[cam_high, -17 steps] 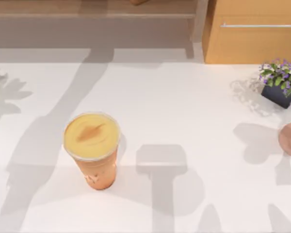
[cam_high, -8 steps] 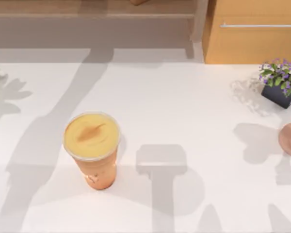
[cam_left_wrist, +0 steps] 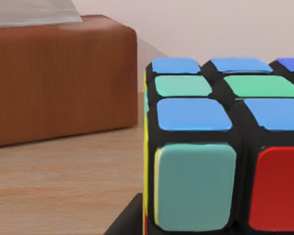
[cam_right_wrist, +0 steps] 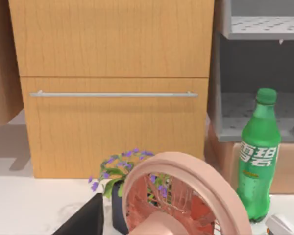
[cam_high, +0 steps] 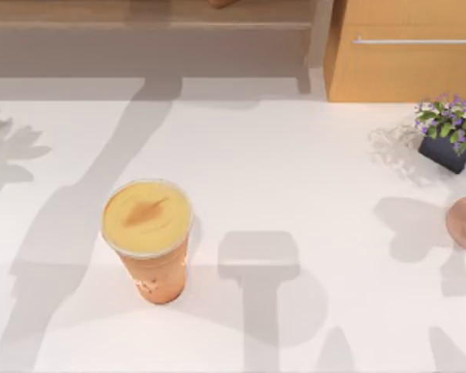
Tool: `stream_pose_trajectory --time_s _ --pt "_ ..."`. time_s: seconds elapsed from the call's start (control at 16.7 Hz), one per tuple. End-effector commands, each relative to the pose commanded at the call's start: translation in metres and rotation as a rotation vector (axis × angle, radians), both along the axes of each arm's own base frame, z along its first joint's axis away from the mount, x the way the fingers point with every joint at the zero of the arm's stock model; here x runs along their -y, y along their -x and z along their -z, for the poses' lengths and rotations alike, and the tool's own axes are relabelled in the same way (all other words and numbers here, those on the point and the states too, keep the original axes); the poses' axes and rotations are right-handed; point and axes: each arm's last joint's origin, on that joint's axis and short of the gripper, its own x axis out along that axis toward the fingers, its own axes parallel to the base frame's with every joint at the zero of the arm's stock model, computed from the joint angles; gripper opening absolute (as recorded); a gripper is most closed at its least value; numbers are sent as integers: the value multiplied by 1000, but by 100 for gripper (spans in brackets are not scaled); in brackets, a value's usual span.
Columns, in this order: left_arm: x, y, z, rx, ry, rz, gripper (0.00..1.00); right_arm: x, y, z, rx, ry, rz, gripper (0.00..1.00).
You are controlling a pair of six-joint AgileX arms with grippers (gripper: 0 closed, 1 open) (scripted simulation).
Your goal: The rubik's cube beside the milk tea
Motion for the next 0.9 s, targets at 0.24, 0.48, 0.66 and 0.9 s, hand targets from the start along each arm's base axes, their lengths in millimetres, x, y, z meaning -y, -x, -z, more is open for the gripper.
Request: stream_pose_trajectory --time_s 0.24,0.48,0.66,0.9 --pt "1 1 -6 3 0 3 0 0 0 0 0 0 0 100" --pt "1 1 -11 2 -1 2 0 0 0 0 0 0 0 100" --pt "1 2 -12 5 0 2 0 0 0 0 0 0 0 100" --pt "-6 36 -55 53 45 23 0 0 0 0 0 0 0 100"
